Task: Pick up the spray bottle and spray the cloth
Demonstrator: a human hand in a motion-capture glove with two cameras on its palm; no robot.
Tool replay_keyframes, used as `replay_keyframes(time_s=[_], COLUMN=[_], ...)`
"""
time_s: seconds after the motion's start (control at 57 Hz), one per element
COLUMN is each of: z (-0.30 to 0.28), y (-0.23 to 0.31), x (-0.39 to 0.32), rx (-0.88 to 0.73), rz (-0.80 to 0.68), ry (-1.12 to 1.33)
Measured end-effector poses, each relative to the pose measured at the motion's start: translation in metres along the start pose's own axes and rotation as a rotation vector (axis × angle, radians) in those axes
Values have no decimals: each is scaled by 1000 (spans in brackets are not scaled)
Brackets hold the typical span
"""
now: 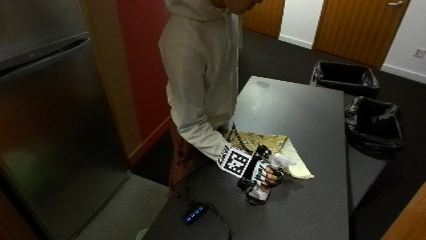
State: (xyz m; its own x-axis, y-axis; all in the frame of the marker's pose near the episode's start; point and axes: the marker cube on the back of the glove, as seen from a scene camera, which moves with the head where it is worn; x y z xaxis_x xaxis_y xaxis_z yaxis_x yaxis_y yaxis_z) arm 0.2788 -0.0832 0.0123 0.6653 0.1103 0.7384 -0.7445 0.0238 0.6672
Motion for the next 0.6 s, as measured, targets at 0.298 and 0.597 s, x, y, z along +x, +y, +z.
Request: replay_keyframes(time_s=[0.298,0.597], z=[-11,-46], y=[-13,-36], x=[-15,-72], rx=[35,-163], rz=[-38,-201], ry=[8,62])
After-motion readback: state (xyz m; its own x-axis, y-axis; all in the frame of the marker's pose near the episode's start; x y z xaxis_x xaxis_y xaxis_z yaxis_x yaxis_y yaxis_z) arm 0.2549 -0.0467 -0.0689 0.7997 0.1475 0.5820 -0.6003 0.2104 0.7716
